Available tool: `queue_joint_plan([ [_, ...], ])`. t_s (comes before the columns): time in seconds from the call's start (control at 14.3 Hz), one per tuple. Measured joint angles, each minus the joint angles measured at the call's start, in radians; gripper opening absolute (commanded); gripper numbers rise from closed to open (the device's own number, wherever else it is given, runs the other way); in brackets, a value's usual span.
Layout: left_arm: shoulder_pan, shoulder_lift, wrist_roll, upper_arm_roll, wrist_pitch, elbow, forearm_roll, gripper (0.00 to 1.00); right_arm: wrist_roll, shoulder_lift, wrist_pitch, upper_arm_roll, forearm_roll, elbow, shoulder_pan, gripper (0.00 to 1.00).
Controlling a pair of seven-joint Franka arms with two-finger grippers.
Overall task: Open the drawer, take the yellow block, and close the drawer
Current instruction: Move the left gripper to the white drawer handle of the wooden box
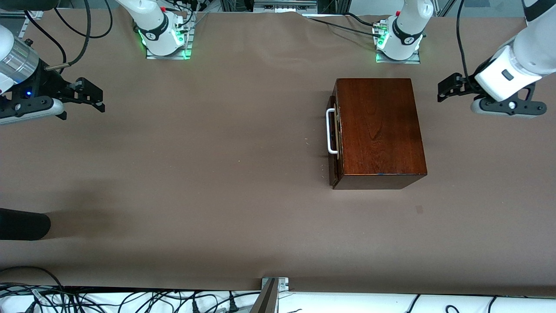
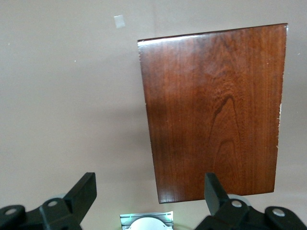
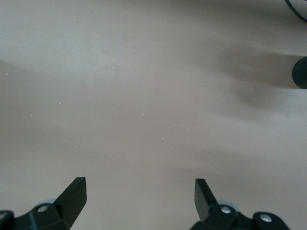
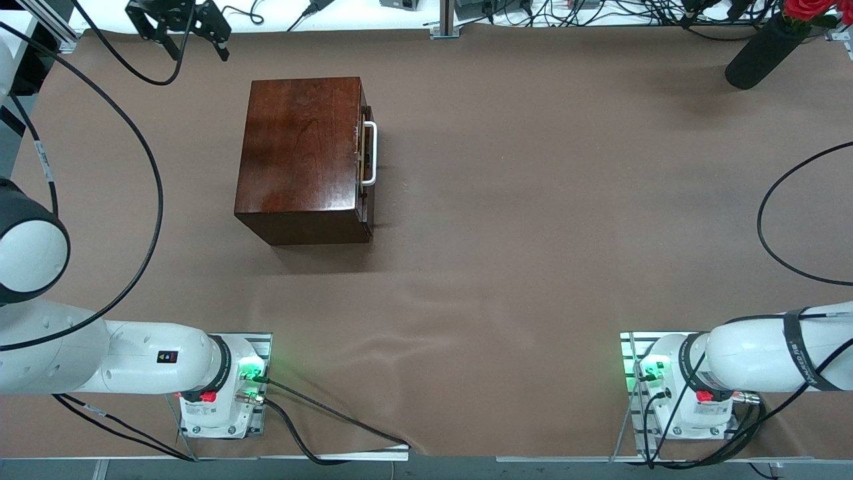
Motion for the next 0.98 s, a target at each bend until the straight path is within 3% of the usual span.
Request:
queue_joint_plan([
  [0.21, -0.071, 0.023, -0.068, -0.048, 0.003, 0.007, 0.000, 1.00, 0.000, 0.000, 0.000, 0.000, 0.000, 0.000, 0.000, 1.00],
  [0.63, -0.129, 0.140, -0.388, -0.238, 0.138, 0.010, 0.018, 1.00, 0.000, 0.000, 0.000, -0.001, 0.000, 0.000, 0.000, 1.00],
  [0.98, -0.284, 0.254, -0.559, -0.258, 0.265, -0.005, 0.123, 1.00, 0.000, 0.000, 0.000, -0.001, 0.000, 0.000, 0.000, 1.00],
])
